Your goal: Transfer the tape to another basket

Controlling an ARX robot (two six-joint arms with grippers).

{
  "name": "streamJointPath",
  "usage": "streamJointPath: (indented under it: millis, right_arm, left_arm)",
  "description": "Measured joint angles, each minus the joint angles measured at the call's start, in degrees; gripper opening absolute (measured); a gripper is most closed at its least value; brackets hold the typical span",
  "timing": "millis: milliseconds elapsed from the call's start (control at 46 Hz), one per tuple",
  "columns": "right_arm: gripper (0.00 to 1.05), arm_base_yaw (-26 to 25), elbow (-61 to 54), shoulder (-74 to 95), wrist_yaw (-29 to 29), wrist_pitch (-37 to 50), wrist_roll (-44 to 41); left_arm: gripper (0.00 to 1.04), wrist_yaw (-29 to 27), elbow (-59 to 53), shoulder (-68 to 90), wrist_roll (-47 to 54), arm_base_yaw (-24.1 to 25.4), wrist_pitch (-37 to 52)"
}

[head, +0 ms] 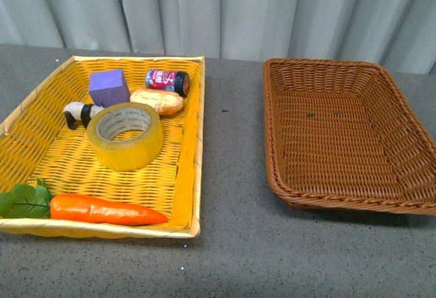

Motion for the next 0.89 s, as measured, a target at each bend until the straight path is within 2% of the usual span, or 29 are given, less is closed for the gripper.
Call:
streamJointPath:
  millis: [109,130,217,304,478,630,761,891]
  right_arm:
    - [0.96,0.0,0.0,0.0,0.0,0.0,0.0]
    - [0.96,0.0,0.0,0.0,0.0,0.0,0.0]
    - [0.96,0.0,0.0,0.0,0.0,0.0,0.0]
    - [0.96,0.0,0.0,0.0,0.0,0.0,0.0]
    - [0.96,0.0,0.0,0.0,0.0,0.0,0.0]
    - [0.96,0.0,0.0,0.0,0.0,0.0,0.0]
    - [0.96,0.0,0.0,0.0,0.0,0.0,0.0]
    - [0.96,0.0,0.0,0.0,0.0,0.0,0.0]
  left_arm:
    - [0.98,-0.4,0.0,0.1,-0.2,-0.1,0.0]
    - [0.98,-5.4,0.4,1.0,-1.5,-1.5,-1.8]
    - [0.98,-17.7,2.2,7.5,-6.6,-4.0,-5.2]
    - [0.98,-20.6,3.0,15.2,-8.9,-3.4,-2.6]
    - [0.98,-13.9,9.2,36.9,-12.2,-1.1,12.2]
    - [0.98,-8.3,15.8,55.5,-14.4,-0.3,20.7]
    - [0.98,-3.6,23.0,72.3,-16.6,0.5,20.7]
    - [0.98,-0.4,28.9,82.2,-17.3,1.0,19.8]
